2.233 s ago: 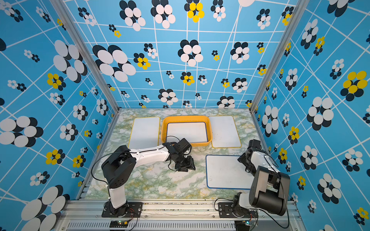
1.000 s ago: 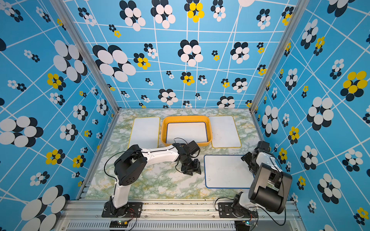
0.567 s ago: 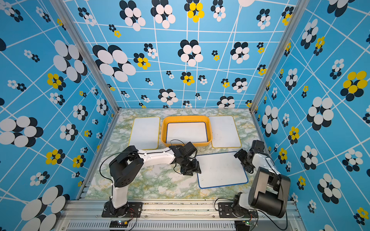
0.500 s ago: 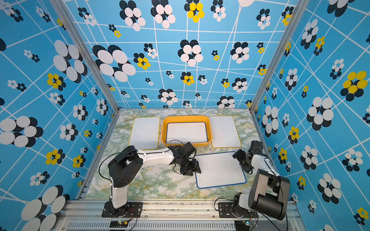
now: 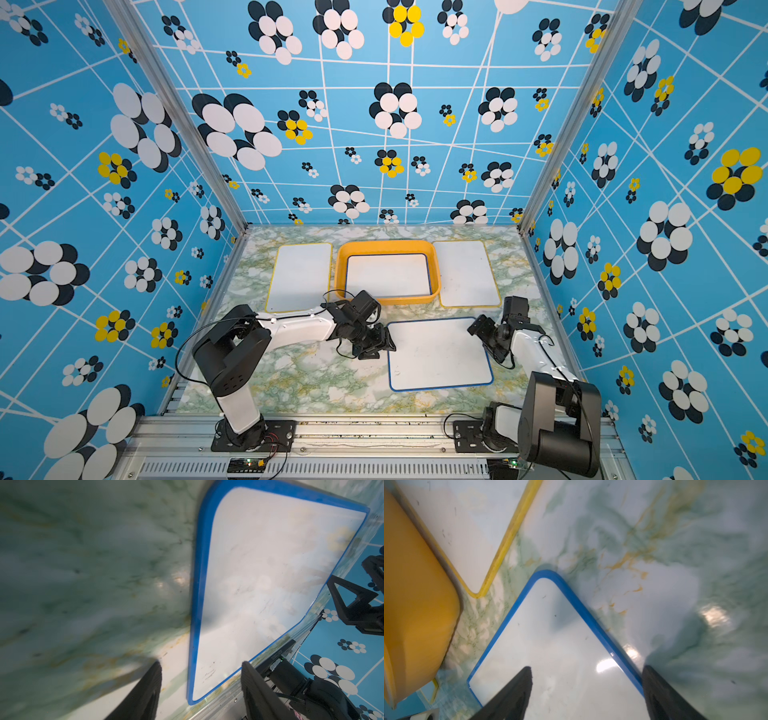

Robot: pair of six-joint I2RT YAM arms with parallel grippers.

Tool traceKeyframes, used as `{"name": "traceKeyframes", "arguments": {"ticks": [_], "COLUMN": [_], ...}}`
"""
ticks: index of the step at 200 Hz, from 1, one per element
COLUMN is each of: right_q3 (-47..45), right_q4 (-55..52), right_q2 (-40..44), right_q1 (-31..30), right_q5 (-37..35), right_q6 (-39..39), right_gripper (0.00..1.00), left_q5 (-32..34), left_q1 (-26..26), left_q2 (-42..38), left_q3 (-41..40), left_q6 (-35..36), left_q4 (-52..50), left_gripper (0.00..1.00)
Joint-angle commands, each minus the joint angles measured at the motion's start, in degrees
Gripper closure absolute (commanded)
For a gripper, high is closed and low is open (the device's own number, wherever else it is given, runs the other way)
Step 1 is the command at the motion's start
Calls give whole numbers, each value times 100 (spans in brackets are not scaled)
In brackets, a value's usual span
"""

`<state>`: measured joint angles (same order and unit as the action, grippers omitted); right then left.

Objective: Put the whiteboard into the storage box
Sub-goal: Move the whiteboard to the center of the board.

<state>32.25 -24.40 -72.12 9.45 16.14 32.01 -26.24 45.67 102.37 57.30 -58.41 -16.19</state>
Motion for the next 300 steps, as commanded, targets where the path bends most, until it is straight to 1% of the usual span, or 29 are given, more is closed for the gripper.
{"name": "traceKeyframes", "arguments": {"ticks": [1,26,68,70,74,108,128,157,184,203,225,237,267,300], "right_q3": [-327,-518,-910,-919,-939,-833,-714,-546,-438,-359,-493,-507,-472,-550], "right_q4": [-511,-499,-469,-469,-461,-600,-634,-527,-151,53,665,803,652,400], "right_q2": [-246,-75,444,462,496,632,595,378,-7,-235,-289,-325,-256,48], "right_q1": [-407,-713,-1559,-1714,-1830,-2336,-2577,-3032,-3453,-3728,-3908,-3957,-4028,-4035], "right_q5": [162,117,140,149,168,48,-4,-75,-41,-172,5,60,-57,-183], "right_q6": [212,382,754,761,788,817,850,911,1105,1353,1717,1842,1827,1772], "right_gripper": [15,15,15,15,15,15,15,15,15,15,15,15,15,15], "left_q5": [718,656,736,746,771,1175,1338,1436,1447,1435,1424,1339,1125,1026], "left_q1": [-80,-80,-183,-188,-192,-212,-272,-419,-665,-827,-938,-1001,-1131,-1182], "left_q2": [170,187,87,76,54,-182,-341,-691,-1067,-1314,-1473,-1445,-1110,-805], "left_q3": [-422,-597,-813,-816,-821,-703,-739,-1033,-1345,-1406,-1295,-1232,-1076,-699], "left_q6": [277,254,270,269,267,476,592,629,621,659,747,799,973,1209], "left_q4": [-834,-744,-802,-817,-847,-1482,-1824,-2002,-2068,-2124,-2213,-2177,-2018,-1967], "left_gripper": [36,36,35,35,35,35,35,34,34,34,33,33,33,33]}}
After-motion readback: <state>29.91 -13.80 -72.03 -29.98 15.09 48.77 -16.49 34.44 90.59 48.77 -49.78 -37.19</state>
